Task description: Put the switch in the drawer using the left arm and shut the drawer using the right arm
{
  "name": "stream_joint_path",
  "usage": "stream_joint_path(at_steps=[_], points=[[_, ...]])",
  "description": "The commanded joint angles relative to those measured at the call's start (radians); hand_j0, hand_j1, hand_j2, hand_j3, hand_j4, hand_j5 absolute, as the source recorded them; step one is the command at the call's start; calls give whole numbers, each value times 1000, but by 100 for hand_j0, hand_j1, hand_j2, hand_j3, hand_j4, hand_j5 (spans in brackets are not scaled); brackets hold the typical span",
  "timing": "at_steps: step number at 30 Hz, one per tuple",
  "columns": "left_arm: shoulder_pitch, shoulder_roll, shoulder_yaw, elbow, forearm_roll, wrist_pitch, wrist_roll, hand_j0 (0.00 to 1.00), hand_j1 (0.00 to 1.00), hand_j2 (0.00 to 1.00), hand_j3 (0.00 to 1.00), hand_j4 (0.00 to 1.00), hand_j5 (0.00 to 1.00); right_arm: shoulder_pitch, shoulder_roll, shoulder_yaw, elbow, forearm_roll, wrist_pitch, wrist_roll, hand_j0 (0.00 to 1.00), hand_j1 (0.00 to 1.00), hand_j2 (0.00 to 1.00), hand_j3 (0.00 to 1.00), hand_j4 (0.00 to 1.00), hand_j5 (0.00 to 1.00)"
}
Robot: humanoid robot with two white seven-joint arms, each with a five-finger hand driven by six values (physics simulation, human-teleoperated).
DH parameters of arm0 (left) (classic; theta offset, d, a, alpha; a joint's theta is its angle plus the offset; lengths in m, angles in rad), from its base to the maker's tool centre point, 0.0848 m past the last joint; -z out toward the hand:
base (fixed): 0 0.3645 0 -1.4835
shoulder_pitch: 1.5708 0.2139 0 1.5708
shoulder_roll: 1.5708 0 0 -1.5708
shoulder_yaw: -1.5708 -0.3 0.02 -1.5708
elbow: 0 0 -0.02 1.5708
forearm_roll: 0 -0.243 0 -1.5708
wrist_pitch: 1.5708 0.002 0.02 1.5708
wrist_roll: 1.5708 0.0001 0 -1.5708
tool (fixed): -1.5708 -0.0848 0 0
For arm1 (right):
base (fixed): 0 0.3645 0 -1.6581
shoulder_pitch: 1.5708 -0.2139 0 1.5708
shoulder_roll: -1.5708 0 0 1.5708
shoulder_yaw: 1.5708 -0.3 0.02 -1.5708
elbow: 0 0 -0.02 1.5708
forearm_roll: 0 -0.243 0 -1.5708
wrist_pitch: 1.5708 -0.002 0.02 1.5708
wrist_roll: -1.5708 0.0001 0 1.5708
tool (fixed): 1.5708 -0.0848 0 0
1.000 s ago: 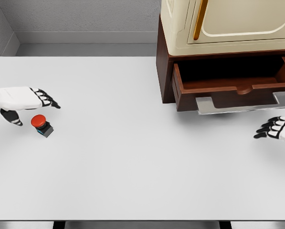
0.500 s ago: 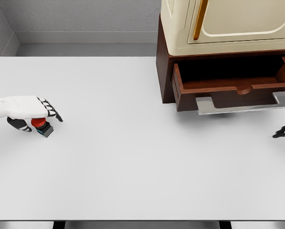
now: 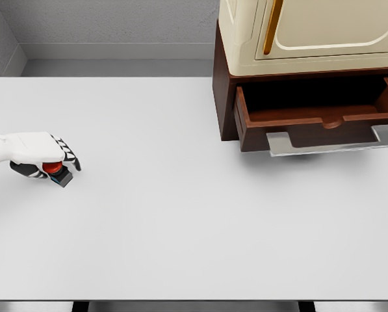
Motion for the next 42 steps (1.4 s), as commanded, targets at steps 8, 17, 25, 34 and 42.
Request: stream_joint_path(at_steps=[8, 17, 25, 34, 42], points=[[0, 1, -9, -5, 4, 2, 0, 43, 43, 43, 43, 43, 43, 40, -43, -62, 260, -112, 2, 5, 100, 100, 100, 100, 100, 100], [-8, 0, -9, -15, 7, 2, 0, 35, 35, 35, 35, 35, 35, 31, -52, -28, 220, -173, 2, 9, 100, 100, 100, 100, 100, 100], [-34, -11, -8, -52, 66, 2, 0, 35, 35, 35, 35, 35, 35, 26, -55, 9, 226, -172, 2, 11, 100, 100, 100, 100, 100, 100], [-87, -74, -9, -109, 162, 2, 0, 35, 35, 35, 35, 35, 35, 48, 33, -23, 327, -362, 2, 9, 100, 100, 100, 100, 100, 100], [-109, -146, -9, -110, 195, 2, 0, 35, 35, 35, 35, 35, 35, 374, 353, -766, 209, -196, 2, 20, 100, 100, 100, 100, 100, 100]])
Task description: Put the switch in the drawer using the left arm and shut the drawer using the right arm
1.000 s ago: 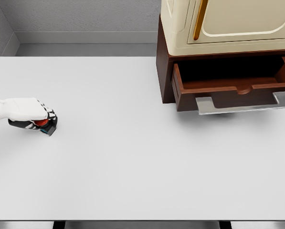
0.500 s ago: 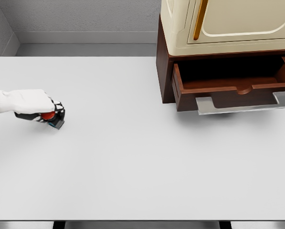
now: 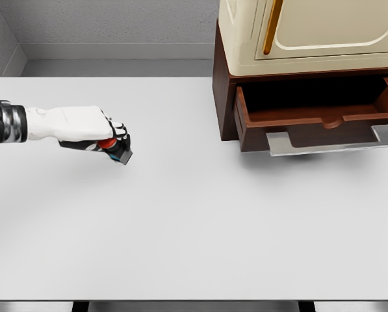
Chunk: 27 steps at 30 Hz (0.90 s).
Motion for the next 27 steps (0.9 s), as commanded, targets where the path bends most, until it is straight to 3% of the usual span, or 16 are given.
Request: stream_joint_path(at_steps=[1, 3, 4, 5, 7, 9, 12, 14, 18, 21, 24, 27], points=[[-2, -23, 0, -1, 26, 4, 1, 35, 35, 35, 35, 35, 35, 6, 117, -275, -77, 5, 4, 0, 100, 100, 100, 100, 100, 100], [-8, -46, 2, -1, 32, 4, 1, 35, 35, 35, 35, 35, 35, 32, 204, -379, -158, 8, 4, 0, 100, 100, 100, 100, 100, 100], [-14, -57, 2, -3, 37, 4, 1, 35, 35, 35, 35, 35, 35, 90, 276, -486, -226, 9, 4, 0, 100, 100, 100, 100, 100, 100], [-18, -65, 2, -12, 40, 4, 1, 35, 35, 35, 35, 35, 35, 123, 304, -520, -237, 9, 4, -5, 100, 100, 100, 100, 100, 100], [-31, -80, 2, -16, 51, 4, 1, 35, 35, 35, 35, 35, 35, 170, 292, -517, -206, -9, 4, -9, 100, 100, 100, 100, 100, 100], [-35, -83, 2, -16, 65, 4, 1, 35, 35, 35, 35, 35, 35, 161, 309, -531, -204, -28, 4, -6, 100, 100, 100, 100, 100, 100], [-58, -100, 2, -19, 91, 4, 1, 35, 35, 35, 35, 35, 35, 166, 326, -508, -240, 46, 4, 0, 100, 100, 100, 100, 100, 100], [-64, -117, 2, -23, 92, 4, 1, 35, 35, 35, 35, 35, 35, 143, 464, -497, -267, 66, 4, 0, 100, 100, 100, 100, 100, 100], [-92, -175, 0, -24, 92, 4, 1, 35, 35, 35, 35, 35, 35, 187, 478, -427, -499, 158, 4, 0, 100, 100, 100, 100, 100, 100], [-107, -194, 0, -59, 92, 4, 1, 35, 35, 35, 35, 35, 35, 213, 606, -423, -763, 267, 4, 0, 100, 100, 100, 100, 100, 100], [-121, -197, 0, -108, 95, 4, 1, 35, 35, 35, 35, 35, 35, 218, 636, -430, -865, 267, 4, 0, 100, 100, 100, 100, 100, 100], [-144, -194, 0, -111, 123, 4, 1, 35, 35, 35, 35, 35, 35, 216, 616, -376, -878, 296, 4, 0, 96, 96, 96, 96, 96, 96]])
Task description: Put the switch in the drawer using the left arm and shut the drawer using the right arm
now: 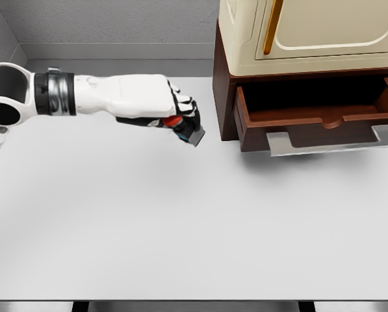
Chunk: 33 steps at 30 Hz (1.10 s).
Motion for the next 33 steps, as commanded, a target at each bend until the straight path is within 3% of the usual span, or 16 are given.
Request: stream_joint_path(at_steps=[1, 2, 3, 4, 6, 7, 8, 9, 10, 12, 16, 18, 19, 25, 33], points=[[-2, 1, 1, -26, 22, 3, 1, 35, 35, 35, 35, 35, 35, -3, -7, 91, -44, 19, 2, 0, 85, 85, 85, 85, 85, 85], [-3, 2, 1, -35, 27, 3, 1, 35, 35, 35, 35, 35, 35, -6, -33, 139, -44, 19, 2, 0, 76, 76, 76, 76, 76, 76], [-17, 4, 1, -37, 41, 3, 1, 35, 35, 35, 35, 35, 35, -20, -61, 176, -44, 18, 2, 0, 61, 61, 61, 61, 61, 61], [-26, 6, 1, -38, 51, 3, 1, 35, 35, 35, 35, 35, 35, -37, -70, 178, -44, 15, 2, 0, 59, 59, 59, 59, 59, 59], [-34, -2, 1, -38, 56, 3, 1, 35, 35, 35, 35, 35, 35, -66, -102, 182, -44, 13, 2, -7, 64, 64, 64, 64, 64, 64], [-40, -5, 1, -38, 56, 3, 1, 35, 35, 35, 35, 35, 35, -67, -106, 182, -46, 12, 2, -8, 93, 93, 93, 93, 93, 93], [-43, -20, 2, -38, 56, 3, 1, 35, 35, 35, 35, 35, 35, -86, -107, 184, -46, 10, 2, -7, 85, 85, 85, 85, 85, 85], [-46, -40, 2, -37, 56, 3, 1, 36, 36, 36, 36, 36, 36, -91, -109, 184, -46, 10, 2, -7, 51, 51, 51, 51, 51, 51], [-54, -45, 2, -37, 56, 3, 1, 35, 35, 35, 35, 35, 35, -91, -129, 184, -46, 10, 2, -7, 29, 29, 29, 29, 29, 29], [-64, -57, 2, -37, 56, 3, 1, 35, 35, 35, 35, 35, 35, -97, -132, 193, -46, 12, 2, -8, 22, 22, 22, 22, 22, 22], [-81, -76, 2, -32, 55, 3, 1, 35, 35, 35, 35, 35, 35, -133, -136, 202, -46, 12, 2, -8, 22, 22, 22, 22, 22, 22], [-84, -91, 2, -26, 53, 3, 1, 35, 35, 35, 35, 35, 35, -135, -164, 319, -46, 13, 2, -7, 22, 22, 22, 22, 22, 22], [-89, -99, 2, -26, 53, 3, 1, 35, 35, 35, 35, 35, 35, -138, -164, 320, -46, 12, 2, -8, 15, 15, 15, 15, 15, 15], [-112, -154, 1, -23, 47, 3, 1, 36, 36, 36, 36, 36, 36, -161, -167, 319, -46, 10, 2, -25, 17, 17, 17, 17, 17, 17], [-153, -333, -25, 181, 30, 3, 1, 35, 35, 35, 35, 35, 35, -163, -168, 332, -47, 9, 2, -30, 22, 22, 22, 22, 22, 22]])
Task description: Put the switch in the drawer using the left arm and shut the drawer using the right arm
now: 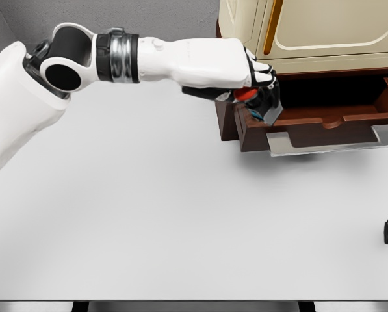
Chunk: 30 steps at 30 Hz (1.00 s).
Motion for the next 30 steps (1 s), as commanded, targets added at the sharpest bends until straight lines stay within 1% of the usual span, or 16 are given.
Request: stream_joint_path(at_steps=[1, 3, 4, 5, 6, 7, 9, 10, 12, 13, 14, 15, 20, 22, 24, 30], points=[[-2, -57, -4, 81, 3, 3, 1, 35, 35, 35, 35, 35, 35, 0, 0, 2, 0, -7, 3, -39, 22, 22, 22, 22, 22, 22], [-14, -85, -4, 118, 3, 3, 1, 35, 35, 35, 35, 35, 35, 0, -1, -14, 0, -6, 3, -45, 25, 25, 25, 25, 25, 25], [-18, -112, -5, 154, 3, 3, 1, 35, 35, 35, 35, 35, 35, 6, -3, -67, 0, -6, 3, -45, 35, 35, 35, 35, 35, 35], [-29, -132, -23, 178, 1, 3, 1, 35, 35, 35, 35, 35, 35, 15, -1, -127, 2, -6, 3, -45, 35, 35, 35, 35, 35, 35], [-37, -143, -45, 179, -5, 3, 1, 35, 35, 35, 35, 35, 35, 21, -1, -127, 0, -6, 3, -43, 55, 55, 55, 55, 55, 55], [-37, -154, -47, 179, -6, 3, 1, 35, 35, 35, 35, 35, 35, 23, 2, -116, 2, -7, 3, -43, 63, 63, 63, 63, 63, 63], [-38, -172, -47, 182, -15, 3, 1, 35, 35, 35, 35, 35, 35, 25, -1, -116, 0, 1, 3, -45, 51, 51, 51, 51, 51, 51], [-40, -178, -47, 190, -20, 3, 1, 35, 35, 35, 35, 35, 35, 29, -5, -121, 0, 1, 3, -45, 37, 37, 37, 37, 37, 37], [-46, -186, -47, 231, -20, 3, 1, 35, 35, 35, 35, 35, 35, 28, -20, -112, 0, 1, 3, -45, 37, 37, 37, 37, 37, 37], [-51, -194, -47, 254, -20, 3, 1, 35, 35, 35, 35, 35, 35, 25, -20, -110, 0, 1, 3, -46, 28, 28, 28, 28, 28, 28], [-52, -195, -47, 262, -20, 3, 1, 35, 35, 35, 35, 35, 35, 20, -20, -87, -1, 1, 3, -45, 25, 25, 25, 25, 25, 25], [-52, -195, -47, 262, -20, 3, 1, 35, 35, 35, 35, 35, 35, 8, -21, -57, -1, -1, 3, -45, 18, 18, 18, 18, 18, 18], [-60, -210, -47, 291, -19, 3, 1, 35, 35, 35, 35, 35, 35, -52, -54, 31, -3, -2, 3, -46, 17, 17, 17, 17, 17, 17], [-61, -247, -47, 354, -20, 3, 1, 35, 35, 35, 35, 35, 35, -78, -67, 83, -3, -2, 3, -46, 17, 17, 17, 17, 17, 17], [-64, -267, -47, 415, -20, 3, 1, 35, 35, 35, 35, 35, 35, -103, -69, 92, -3, -4, 3, -48, 17, 17, 17, 17, 17, 17], [-64, -299, -48, 420, -35, 3, 1, 35, 35, 35, 35, 35, 35, -160, -75, 109, -3, -6, 3, -48, 17, 17, 17, 17, 17, 17]])
